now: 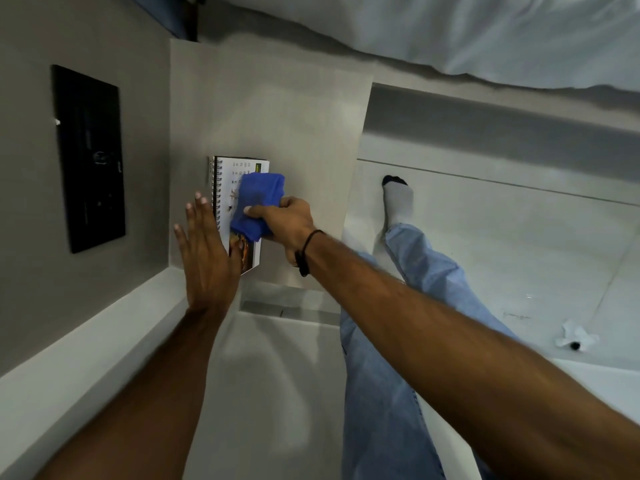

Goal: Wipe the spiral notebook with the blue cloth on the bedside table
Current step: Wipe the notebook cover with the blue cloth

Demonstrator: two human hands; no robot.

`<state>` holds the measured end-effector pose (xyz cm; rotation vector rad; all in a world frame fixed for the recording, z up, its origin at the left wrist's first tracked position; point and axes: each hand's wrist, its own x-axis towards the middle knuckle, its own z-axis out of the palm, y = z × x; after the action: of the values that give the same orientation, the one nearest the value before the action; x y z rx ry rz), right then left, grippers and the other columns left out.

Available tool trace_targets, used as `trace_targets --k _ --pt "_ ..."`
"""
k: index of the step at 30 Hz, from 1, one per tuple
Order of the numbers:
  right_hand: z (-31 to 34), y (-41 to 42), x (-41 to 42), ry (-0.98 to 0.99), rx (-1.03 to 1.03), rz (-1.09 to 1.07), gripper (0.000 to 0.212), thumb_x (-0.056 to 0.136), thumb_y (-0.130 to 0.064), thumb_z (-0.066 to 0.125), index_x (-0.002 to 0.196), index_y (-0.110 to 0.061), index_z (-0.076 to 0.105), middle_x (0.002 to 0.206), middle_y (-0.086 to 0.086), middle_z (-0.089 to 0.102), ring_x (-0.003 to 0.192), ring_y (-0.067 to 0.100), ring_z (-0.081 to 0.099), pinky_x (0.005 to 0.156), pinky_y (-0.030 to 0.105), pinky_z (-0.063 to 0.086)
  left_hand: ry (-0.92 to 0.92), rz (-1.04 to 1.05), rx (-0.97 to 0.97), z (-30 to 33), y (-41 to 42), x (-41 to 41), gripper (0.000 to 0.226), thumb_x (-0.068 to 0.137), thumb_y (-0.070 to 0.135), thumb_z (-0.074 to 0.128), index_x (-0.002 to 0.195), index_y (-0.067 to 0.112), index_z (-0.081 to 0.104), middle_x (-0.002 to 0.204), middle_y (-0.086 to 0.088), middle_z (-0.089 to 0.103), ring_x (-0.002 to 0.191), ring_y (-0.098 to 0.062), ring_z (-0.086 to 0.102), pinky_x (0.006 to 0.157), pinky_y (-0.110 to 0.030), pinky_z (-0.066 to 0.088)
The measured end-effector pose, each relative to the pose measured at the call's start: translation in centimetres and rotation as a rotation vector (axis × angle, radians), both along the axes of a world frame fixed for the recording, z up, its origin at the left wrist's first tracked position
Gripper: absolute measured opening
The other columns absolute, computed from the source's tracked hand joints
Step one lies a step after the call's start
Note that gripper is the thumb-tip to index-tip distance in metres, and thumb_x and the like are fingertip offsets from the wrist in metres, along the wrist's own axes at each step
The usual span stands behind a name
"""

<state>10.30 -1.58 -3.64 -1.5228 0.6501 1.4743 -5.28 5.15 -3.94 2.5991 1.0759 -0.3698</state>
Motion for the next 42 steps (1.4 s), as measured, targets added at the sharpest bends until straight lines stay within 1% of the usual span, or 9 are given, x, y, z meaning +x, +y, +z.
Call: trace_targets --k 10,14,17,20,24,28,33,37,42 --pt "-0.1 1.9 0.1 -0.081 -0.042 -0.041 0.053 0.064 -0.018 0.088 0.104 -0.018 0.053 0.113 0.009 0.067 0.098 0.025 0.068 0.087 0.046 0.059 -0.044 0.032 -0.055 -1.1 -0.2 -0.3 0.088 0.099 0.04 0.052 0.161 0.007 0.0 0.171 -0.013 0.009 0.159 -0.029 0.005 0.128 -0.051 0.006" --pt "-0.4 1.1 -1.1 -0.153 -0.051 0.124 0.056 0.07 -0.01 0.083 0.119 -0.009 0.057 0.119 0.011 0.066 0.099 0.024 0.064 0.09 0.043 0.058 -0.048 0.011 -0.071 -1.4 0.0 -0.5 0.09 0.099 0.039 0.055 0.161 0.011 -0.004 0.171 -0.013 0.009 0.158 -0.029 0.004 0.128 -0.051 0.005" --pt "-0.3 1.8 0.3 -0.07 -0.017 0.058 0.048 0.071 -0.009 0.083 0.113 -0.007 0.062 0.104 0.008 0.068 0.091 0.022 0.066 0.085 0.039 0.059 -0.053 0.013 -0.061 -1.5 -0.1 -0.7 0.09 0.099 0.036 0.058 0.161 0.01 -0.002 0.171 -0.013 0.01 0.158 -0.028 0.005 0.128 -0.051 0.006" --pt "-0.7 2.1 0.5 -0.027 -0.001 -0.088 0.043 0.073 -0.008 0.081 0.112 -0.006 0.062 0.11 0.013 0.071 0.097 0.03 0.07 0.087 0.047 0.059 -0.061 0.008 -0.069 -1.4 0.0 -0.7 0.092 0.097 0.033 0.058 0.161 0.011 -0.004 0.171 -0.013 0.008 0.159 -0.029 0.005 0.128 -0.05 0.006" --pt "-0.6 2.5 0.3 -0.129 -0.084 0.097 0.043 0.075 -0.013 0.08 0.112 -0.006 0.062 0.111 0.012 0.069 0.098 0.028 0.069 0.086 0.043 0.06 -0.061 -0.005 -0.068 -1.1 0.0 -0.5 0.094 0.097 0.029 0.061 0.161 0.014 -0.006 0.171 -0.015 0.01 0.158 -0.032 0.007 0.127 -0.055 0.01" --pt "-0.2 3.4 2.3 -0.006 0.009 -0.095 0.03 0.074 -0.009 0.08 0.099 -0.013 0.063 0.103 0.01 0.07 0.091 0.029 0.071 0.084 0.046 0.06 -0.06 -0.012 -0.066 -1.2 -0.1 -0.5 0.102 0.093 0.023 0.066 0.161 0.015 -0.009 0.171 -0.015 0.008 0.158 -0.032 0.007 0.127 -0.056 0.01" --pt "-0.5 3.6 2.2 -0.173 -0.073 0.078 0.038 0.076 -0.017 0.08 0.108 -0.007 0.061 0.097 0.009 0.068 0.084 0.022 0.068 0.077 0.035 0.061 -0.029 -0.011 -0.078 -1.1 0.0 -0.5 0.105 0.09 0.022 0.069 0.16 0.011 -0.008 0.171 -0.015 0.007 0.158 -0.032 0.006 0.127 -0.055 0.009" --pt "-0.2 4.3 3.6 -0.149 -0.035 -0.048 0.029 0.073 -0.014 0.081 0.094 -0.012 0.061 0.096 0.009 0.07 0.087 0.026 0.071 0.079 0.041 0.062 -0.02 -0.026 -0.069 -1.0 0.0 -0.3 0.104 0.09 0.021 0.069 0.16 0.008 -0.006 0.171 -0.016 0.007 0.158 -0.032 0.006 0.127 -0.054 0.01" --pt "-0.3 2.8 0.5 -0.179 -0.09 0.169 0.047 0.075 -0.012 0.079 0.118 -0.006 0.059 0.115 0.012 0.067 0.1 0.027 0.068 0.086 0.041 0.06 -0.03 -0.037 -0.066 -0.7 0.0 -0.1 0.101 0.092 0.026 0.068 0.16 0.009 -0.004 0.17 -0.017 0.01 0.157 -0.034 0.007 0.127 -0.056 0.012"
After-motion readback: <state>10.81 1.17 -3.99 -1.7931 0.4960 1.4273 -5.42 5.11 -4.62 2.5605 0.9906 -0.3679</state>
